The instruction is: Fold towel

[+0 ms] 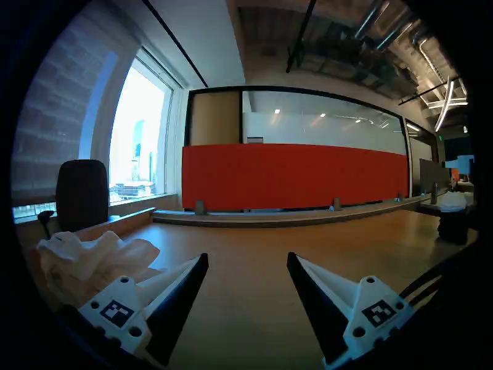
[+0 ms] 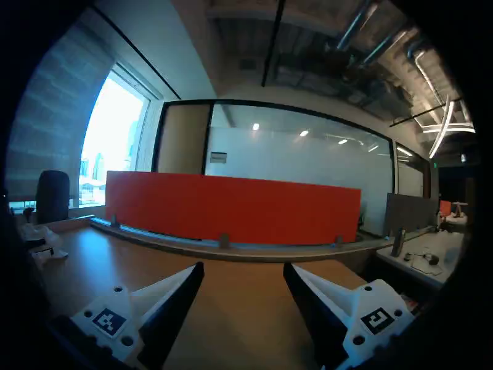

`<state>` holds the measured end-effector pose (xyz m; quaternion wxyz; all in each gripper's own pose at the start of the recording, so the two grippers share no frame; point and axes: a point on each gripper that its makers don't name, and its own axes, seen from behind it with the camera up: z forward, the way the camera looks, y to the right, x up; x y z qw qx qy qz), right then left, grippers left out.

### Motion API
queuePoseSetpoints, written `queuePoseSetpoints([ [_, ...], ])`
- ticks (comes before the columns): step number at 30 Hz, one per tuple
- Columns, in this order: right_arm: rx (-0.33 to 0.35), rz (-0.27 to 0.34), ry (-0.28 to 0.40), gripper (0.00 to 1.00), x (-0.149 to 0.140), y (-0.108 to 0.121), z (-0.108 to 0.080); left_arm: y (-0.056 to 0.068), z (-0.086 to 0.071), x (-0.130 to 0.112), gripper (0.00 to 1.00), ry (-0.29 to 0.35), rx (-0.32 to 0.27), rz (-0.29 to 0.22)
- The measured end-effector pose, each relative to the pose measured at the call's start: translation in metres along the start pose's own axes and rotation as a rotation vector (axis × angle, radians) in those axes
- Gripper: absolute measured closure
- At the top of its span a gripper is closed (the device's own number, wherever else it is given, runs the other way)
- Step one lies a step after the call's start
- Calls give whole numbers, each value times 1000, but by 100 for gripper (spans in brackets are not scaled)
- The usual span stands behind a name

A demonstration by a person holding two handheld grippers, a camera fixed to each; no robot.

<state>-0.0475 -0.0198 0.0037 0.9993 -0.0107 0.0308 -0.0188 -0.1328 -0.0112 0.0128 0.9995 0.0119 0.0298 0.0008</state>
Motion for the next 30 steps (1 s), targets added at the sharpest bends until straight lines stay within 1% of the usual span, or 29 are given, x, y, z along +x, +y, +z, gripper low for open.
queuePoseSetpoints([
  [6, -9, 41, -9, 0, -23, 7, 1, 1, 0, 0, 5, 1, 0, 0],
  [9, -3, 53, -16, 0, -37, 6, 3, 0, 0, 0, 5, 1, 0, 0],
  [18, 17, 55, -19, 0, -65, 6, 7, 0, 0, -1, 5, 1, 0, 0],
  [26, 2, 73, -21, 0, -84, 15, 8, 1, 1, -1, 5, 1, 0, 0],
  [30, 4, 73, -21, 0, -92, 16, 7, 1, 1, -1, 5, 2, 0, 0],
])
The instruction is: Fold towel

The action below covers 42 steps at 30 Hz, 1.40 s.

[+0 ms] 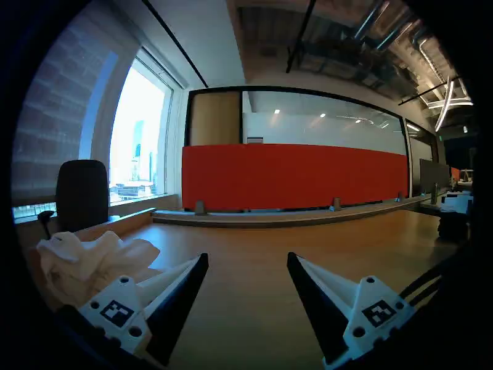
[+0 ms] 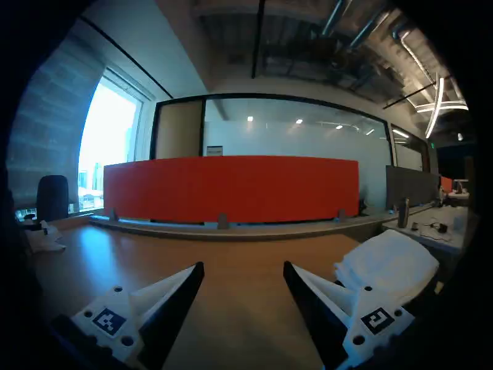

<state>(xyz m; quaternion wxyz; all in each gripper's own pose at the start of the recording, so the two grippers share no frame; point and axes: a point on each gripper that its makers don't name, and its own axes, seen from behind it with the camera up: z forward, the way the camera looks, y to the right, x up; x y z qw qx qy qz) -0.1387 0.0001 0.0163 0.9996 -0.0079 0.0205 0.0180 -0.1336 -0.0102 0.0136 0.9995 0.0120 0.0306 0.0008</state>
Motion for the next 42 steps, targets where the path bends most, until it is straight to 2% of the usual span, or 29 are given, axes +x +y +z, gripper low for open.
queuePoseSetpoints([
  [17, -12, 39, -8, 0, -23, 9, 3, 0, 0, -1, 5, 0, 0, 0],
  [42, -1, -5, 15, 0, -19, -3, -4, 0, 0, -1, 5, 0, 0, 0],
])
